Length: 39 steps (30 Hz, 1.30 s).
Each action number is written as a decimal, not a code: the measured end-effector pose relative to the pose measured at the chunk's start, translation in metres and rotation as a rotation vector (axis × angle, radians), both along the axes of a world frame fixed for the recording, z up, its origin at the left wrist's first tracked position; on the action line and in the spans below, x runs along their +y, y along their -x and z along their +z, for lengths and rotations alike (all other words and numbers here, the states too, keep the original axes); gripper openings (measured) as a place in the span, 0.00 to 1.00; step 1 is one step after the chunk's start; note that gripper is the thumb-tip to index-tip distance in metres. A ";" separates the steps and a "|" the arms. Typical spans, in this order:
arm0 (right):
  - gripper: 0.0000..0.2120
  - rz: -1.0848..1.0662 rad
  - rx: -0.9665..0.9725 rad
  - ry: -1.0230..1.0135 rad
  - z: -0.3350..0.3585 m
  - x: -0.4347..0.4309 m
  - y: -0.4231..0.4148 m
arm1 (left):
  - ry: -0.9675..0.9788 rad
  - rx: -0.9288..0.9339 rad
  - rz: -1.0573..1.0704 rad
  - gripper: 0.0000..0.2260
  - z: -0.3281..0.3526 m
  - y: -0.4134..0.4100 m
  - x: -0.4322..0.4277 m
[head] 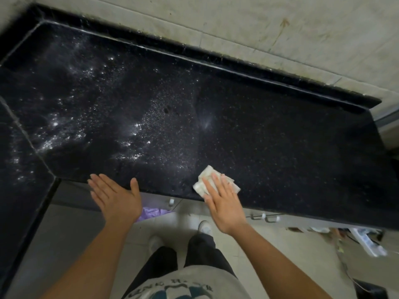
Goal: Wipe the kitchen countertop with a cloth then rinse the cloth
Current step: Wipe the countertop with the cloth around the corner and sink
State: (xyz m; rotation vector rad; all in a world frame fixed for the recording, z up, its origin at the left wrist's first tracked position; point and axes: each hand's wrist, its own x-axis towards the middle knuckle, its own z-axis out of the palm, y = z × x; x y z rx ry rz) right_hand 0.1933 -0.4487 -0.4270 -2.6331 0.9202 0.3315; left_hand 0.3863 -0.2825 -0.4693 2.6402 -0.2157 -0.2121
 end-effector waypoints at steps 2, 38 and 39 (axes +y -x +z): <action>0.24 -0.091 0.009 0.072 -0.001 -0.021 0.015 | -0.019 0.000 -0.006 0.38 0.002 0.001 -0.001; 0.27 -0.112 0.032 0.012 -0.019 0.009 -0.125 | -0.230 0.116 -0.105 0.39 0.012 -0.010 0.002; 0.28 0.005 0.005 0.000 -0.021 0.029 -0.120 | -0.213 0.105 -0.090 0.40 0.013 -0.010 0.001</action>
